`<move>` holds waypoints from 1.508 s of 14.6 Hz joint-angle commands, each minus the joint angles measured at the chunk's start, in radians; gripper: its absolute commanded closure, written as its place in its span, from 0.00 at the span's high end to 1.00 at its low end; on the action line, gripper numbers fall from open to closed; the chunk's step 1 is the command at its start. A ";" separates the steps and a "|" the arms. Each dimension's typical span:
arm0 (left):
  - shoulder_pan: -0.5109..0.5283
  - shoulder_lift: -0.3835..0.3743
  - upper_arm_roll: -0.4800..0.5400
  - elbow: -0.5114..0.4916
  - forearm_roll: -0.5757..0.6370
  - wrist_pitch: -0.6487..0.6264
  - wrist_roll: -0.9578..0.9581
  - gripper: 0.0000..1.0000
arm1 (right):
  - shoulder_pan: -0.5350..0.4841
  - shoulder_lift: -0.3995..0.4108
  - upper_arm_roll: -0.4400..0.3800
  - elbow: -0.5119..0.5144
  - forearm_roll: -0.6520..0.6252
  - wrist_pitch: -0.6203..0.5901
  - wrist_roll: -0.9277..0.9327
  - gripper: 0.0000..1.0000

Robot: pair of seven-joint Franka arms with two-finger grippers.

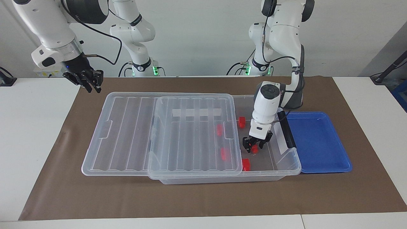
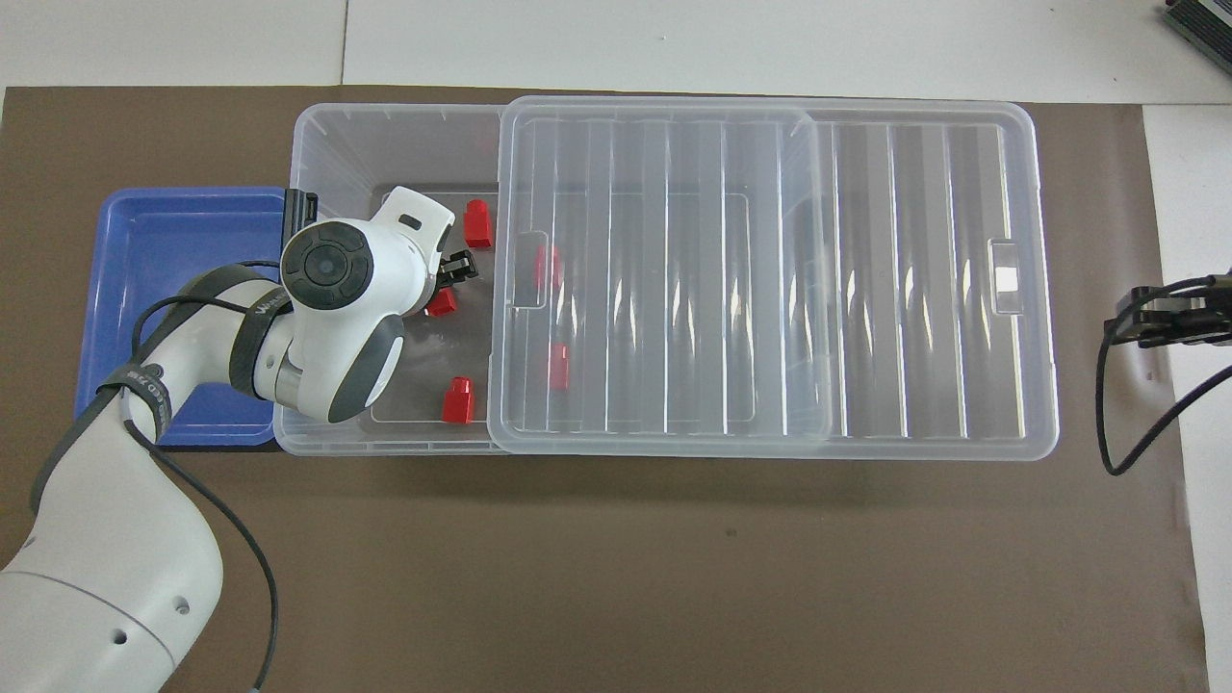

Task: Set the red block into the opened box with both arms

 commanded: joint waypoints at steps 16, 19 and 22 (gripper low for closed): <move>-0.051 -0.150 0.009 0.134 0.026 -0.433 -0.134 0.91 | -0.109 0.233 0.005 -0.022 0.100 0.316 -0.386 0.00; -0.052 -0.169 0.002 0.230 0.019 -0.584 -0.132 0.91 | -0.103 0.254 0.006 -0.022 0.103 0.330 -0.387 0.00; -0.043 -0.231 0.002 0.247 0.019 -0.656 -0.118 1.00 | -0.094 0.274 0.009 -0.023 0.141 0.363 -0.386 0.00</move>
